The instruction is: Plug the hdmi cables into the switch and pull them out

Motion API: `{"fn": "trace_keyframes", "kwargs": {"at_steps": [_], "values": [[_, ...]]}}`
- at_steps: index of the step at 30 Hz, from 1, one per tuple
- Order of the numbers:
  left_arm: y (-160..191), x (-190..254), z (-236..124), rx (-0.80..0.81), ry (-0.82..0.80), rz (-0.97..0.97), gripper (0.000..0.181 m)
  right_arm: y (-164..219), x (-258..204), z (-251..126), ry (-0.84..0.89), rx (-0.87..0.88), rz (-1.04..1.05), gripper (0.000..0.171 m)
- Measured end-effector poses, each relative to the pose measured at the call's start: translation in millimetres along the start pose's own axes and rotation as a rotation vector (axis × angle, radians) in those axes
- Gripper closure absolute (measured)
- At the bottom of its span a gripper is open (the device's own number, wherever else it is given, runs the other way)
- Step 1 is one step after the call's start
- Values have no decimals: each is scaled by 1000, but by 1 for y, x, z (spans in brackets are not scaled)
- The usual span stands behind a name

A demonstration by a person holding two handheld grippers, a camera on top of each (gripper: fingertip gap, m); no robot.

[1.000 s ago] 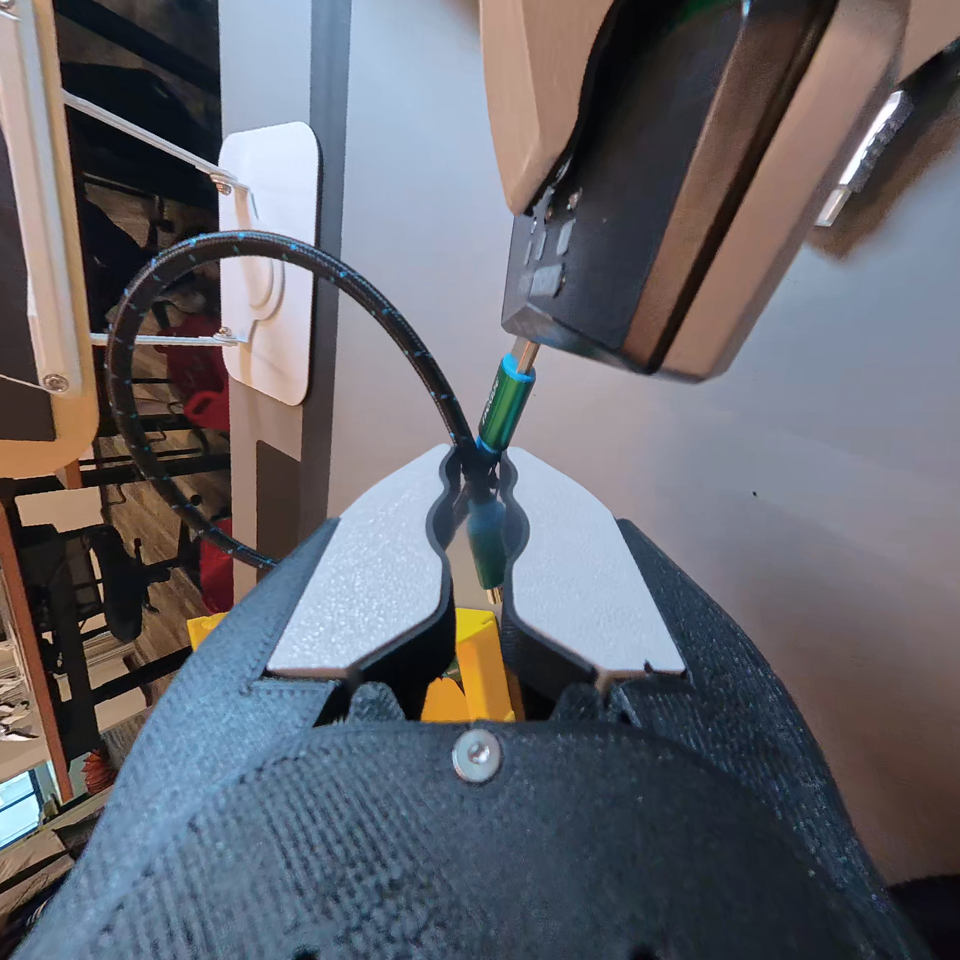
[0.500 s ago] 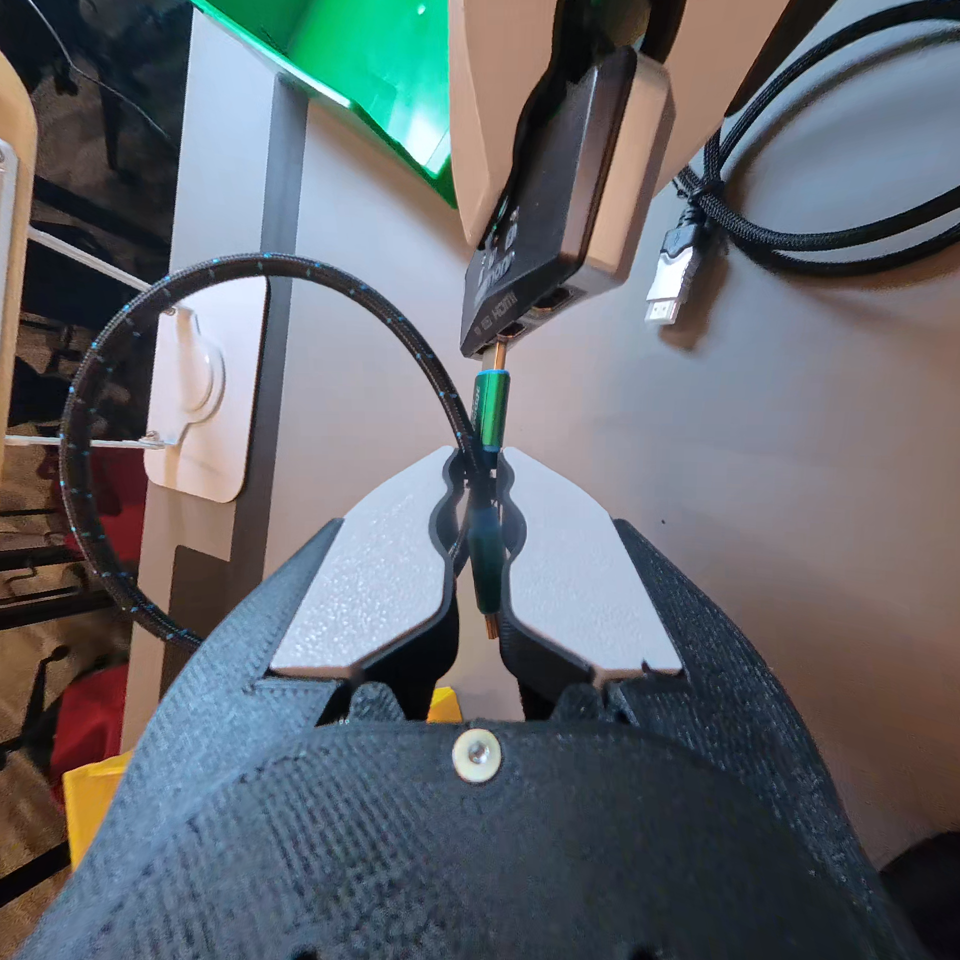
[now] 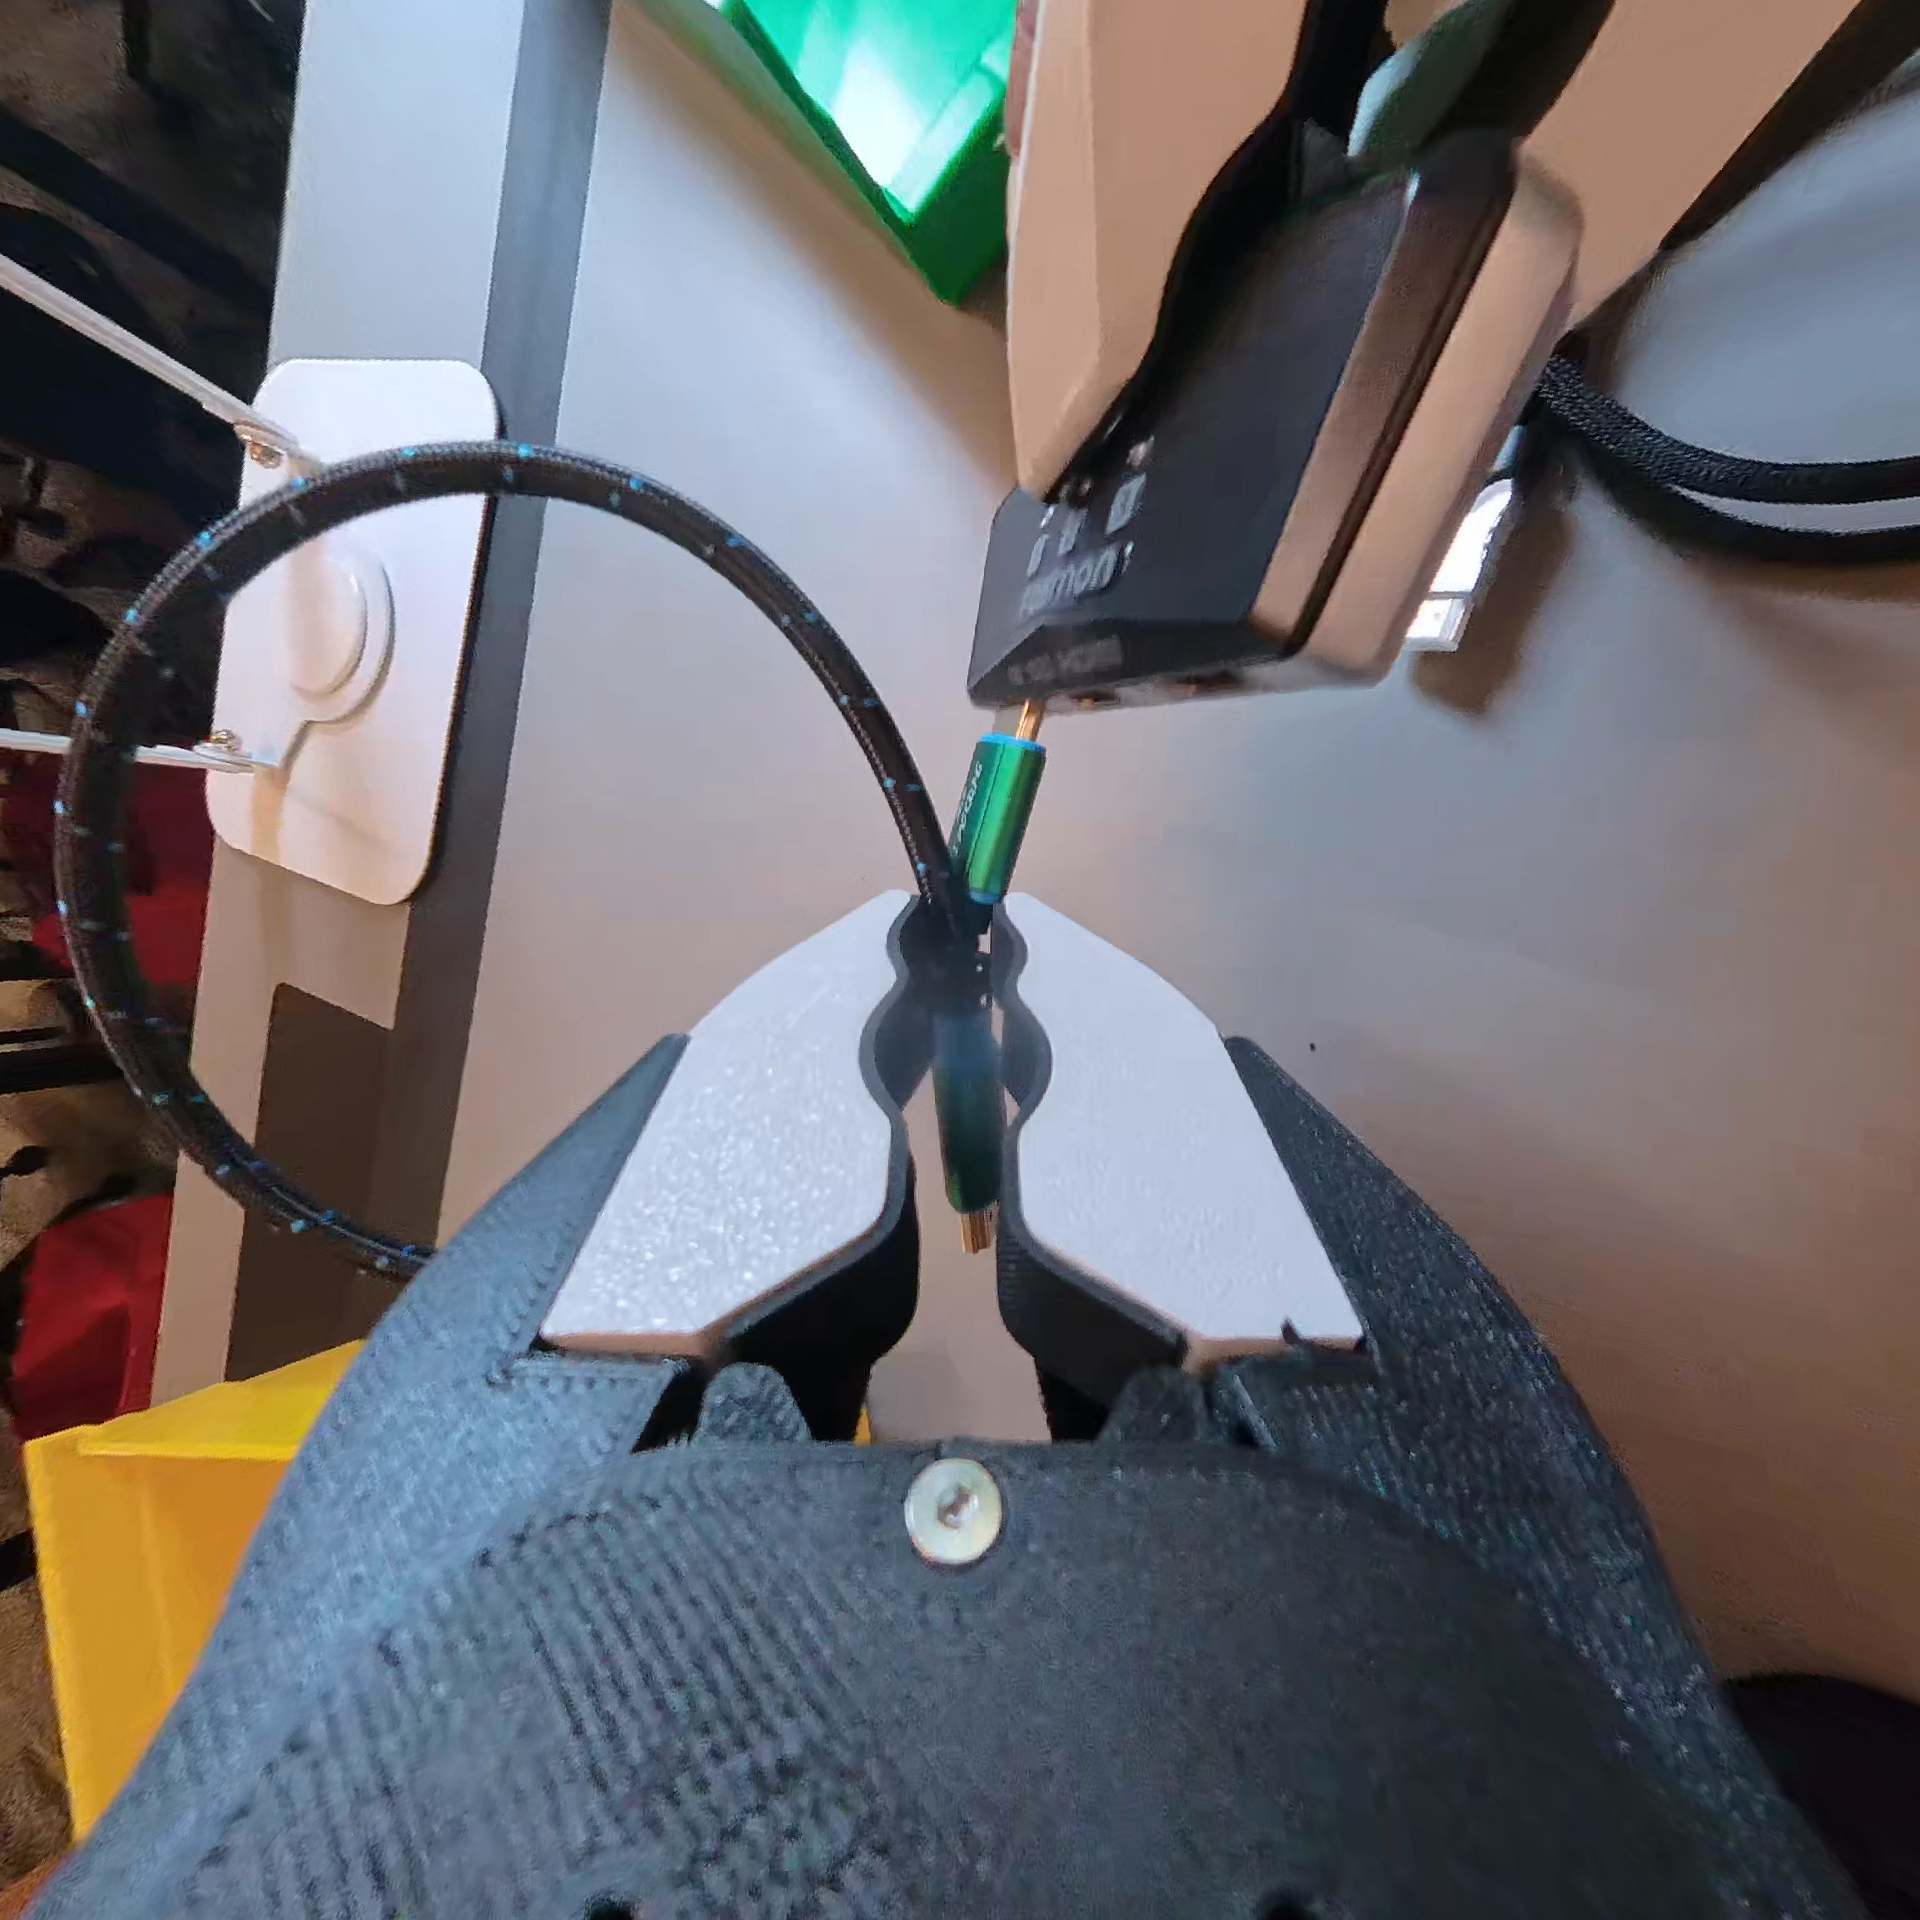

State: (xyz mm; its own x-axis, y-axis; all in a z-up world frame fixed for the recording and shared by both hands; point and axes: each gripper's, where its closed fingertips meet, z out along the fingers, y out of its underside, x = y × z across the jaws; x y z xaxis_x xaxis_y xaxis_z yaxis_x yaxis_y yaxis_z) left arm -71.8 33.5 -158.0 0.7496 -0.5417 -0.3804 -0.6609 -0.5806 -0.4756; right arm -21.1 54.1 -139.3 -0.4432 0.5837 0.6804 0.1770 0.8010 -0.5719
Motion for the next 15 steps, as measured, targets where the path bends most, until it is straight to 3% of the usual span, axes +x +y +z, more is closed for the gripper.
{"fn": "trace_keyframes", "kwargs": {"at_steps": [9, 15], "values": [[-7, 9, -6, 97, 77, 65, 171, -8, -5, -5, -41, 53, 46, 150], [-5, -2, -23, 139, 26, 128, 168, -16, 6, -2, 7, 85, 92, 149]]}}
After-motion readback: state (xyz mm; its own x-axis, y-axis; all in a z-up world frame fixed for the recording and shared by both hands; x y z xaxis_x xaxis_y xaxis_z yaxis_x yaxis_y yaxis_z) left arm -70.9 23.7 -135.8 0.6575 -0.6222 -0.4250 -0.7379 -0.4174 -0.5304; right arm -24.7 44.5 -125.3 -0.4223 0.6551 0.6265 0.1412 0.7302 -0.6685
